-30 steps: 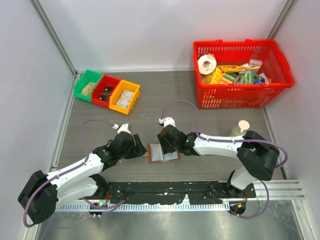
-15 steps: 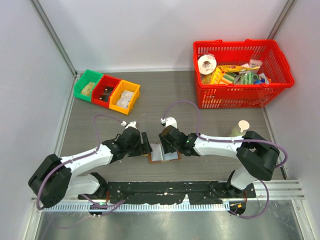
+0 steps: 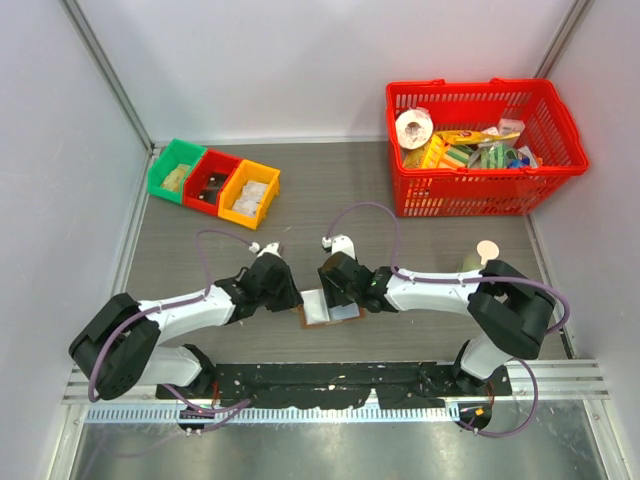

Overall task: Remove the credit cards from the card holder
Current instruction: Remove the credit card from the card holder.

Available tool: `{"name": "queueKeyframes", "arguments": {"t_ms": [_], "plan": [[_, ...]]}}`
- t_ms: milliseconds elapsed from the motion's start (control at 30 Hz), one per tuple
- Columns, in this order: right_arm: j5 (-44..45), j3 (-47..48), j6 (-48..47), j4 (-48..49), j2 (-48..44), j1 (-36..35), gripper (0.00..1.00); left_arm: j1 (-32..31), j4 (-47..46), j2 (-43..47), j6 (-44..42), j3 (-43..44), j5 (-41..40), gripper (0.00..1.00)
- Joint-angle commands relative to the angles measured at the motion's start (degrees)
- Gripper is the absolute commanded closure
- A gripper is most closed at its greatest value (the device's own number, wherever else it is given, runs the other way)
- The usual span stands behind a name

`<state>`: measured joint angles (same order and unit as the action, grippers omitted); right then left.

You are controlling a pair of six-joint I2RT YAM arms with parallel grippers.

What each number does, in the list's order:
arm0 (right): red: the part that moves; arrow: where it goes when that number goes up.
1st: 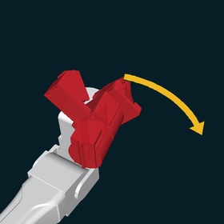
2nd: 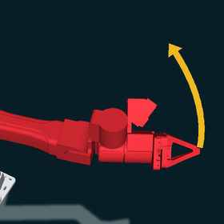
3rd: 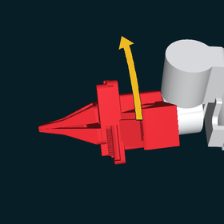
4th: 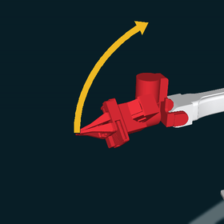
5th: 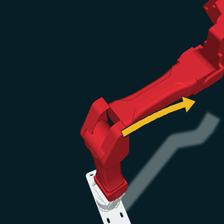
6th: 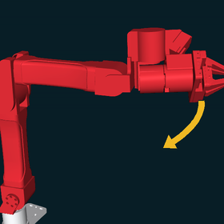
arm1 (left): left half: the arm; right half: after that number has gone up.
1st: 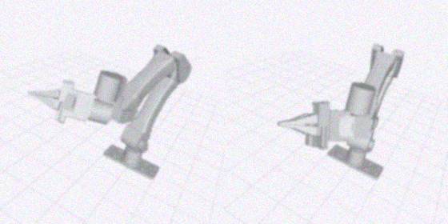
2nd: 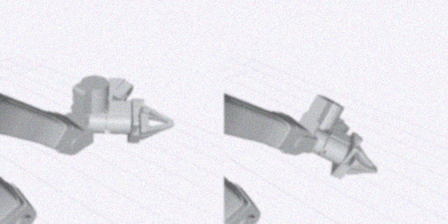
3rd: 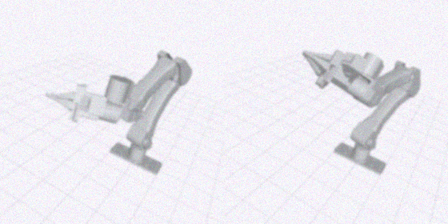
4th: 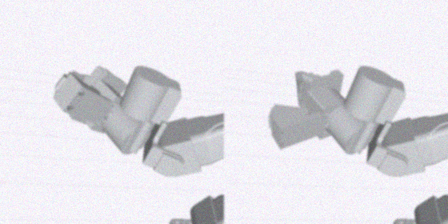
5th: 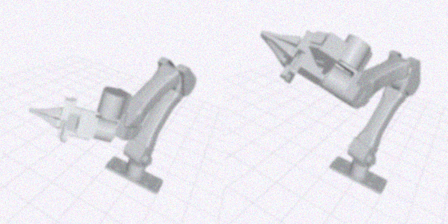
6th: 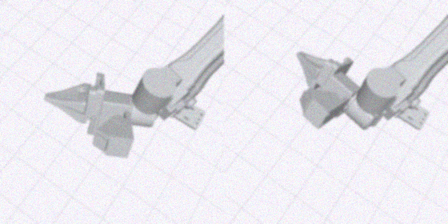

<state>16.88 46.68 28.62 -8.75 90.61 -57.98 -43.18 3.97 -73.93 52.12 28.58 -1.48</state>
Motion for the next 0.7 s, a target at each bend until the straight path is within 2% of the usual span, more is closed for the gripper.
{"name": "queueKeyframes", "arguments": {"t_ms": [0,167,433,500,567,667], "plan": [[-2.2,-1.1,2.1,2.9,1.1,0.0,0.43,-0.4,-6.6,-0.9,2.4,-1.4,1.2,0.8],[-6.4,-1.3,2.4,5.4,0.4,0.0,0.47,-0.8,-7.7,-0.6,3.6,-2.0,1.2,0.99],[-16.0,-1.2,2.0,14.1,-0.3,-0.3,0.5,-1.1,-7.9,0.5,4.4,-2.6,0.0,1.0],[-20.7,-0.4,1.0,14.8,-0.6,-0.7,0.51,-1.1,-8.2,0.7,4.6,-3.0,-0.6,1.0],[-22.2,1.6,-0.7,12.7,-1.7,-1.4,0.5,-1.1,-8.1,1.5,4.7,-3.4,-1.4,1.0],[-19.1,2.9,-2.6,7.1,-5.1,-1.8,0.49,-1.1,-8.0,2.5,4.8,-3.9,-2.1,1.0]]}}
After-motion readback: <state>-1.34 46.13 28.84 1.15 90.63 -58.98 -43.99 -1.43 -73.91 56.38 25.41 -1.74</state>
